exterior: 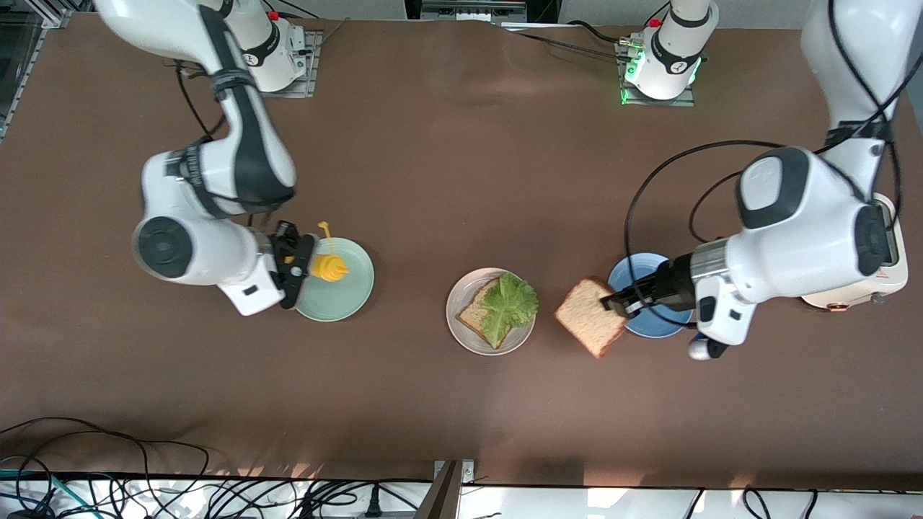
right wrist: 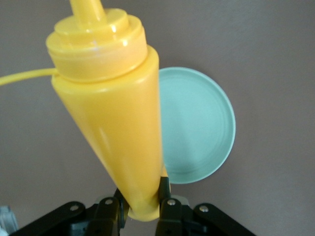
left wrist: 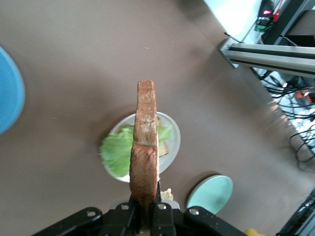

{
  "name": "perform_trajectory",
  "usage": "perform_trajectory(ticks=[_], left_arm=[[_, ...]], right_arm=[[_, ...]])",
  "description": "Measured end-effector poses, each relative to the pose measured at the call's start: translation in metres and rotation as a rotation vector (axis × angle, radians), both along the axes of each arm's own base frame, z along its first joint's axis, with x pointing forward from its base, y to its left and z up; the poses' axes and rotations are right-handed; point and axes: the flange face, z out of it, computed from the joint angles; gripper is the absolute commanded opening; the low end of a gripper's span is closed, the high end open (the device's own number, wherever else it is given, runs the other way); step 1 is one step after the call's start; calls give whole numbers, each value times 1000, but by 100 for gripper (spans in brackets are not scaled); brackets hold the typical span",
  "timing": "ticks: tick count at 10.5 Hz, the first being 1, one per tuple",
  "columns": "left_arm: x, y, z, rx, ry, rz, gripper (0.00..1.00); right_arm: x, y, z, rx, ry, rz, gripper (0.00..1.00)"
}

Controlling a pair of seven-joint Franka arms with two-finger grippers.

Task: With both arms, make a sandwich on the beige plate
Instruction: 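Carry the mustard back while the left gripper carries bread over the plate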

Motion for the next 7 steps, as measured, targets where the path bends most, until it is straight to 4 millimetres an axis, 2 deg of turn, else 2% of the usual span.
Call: perform_trajectory(ticks=[2, 3, 5, 6, 7], left_arm=[[5, -36, -23, -43, -36, 58, 0], [6, -53, -36, -61, -48, 71, 0], [3, -84, -62, -87, -64, 74, 0], [0, -100, -75, -98, -72, 74, 0], [-4, -115, -86, -105, -73, 69, 0]], right_arm=[[7, -76, -15, 149, 24, 113, 0], [9, -115, -30, 245, 25, 159, 0], [8, -180, -75, 414, 7, 238, 0], [6, -202, -100, 468, 5, 264, 0], [4, -214, -123, 527, 0, 276, 0]])
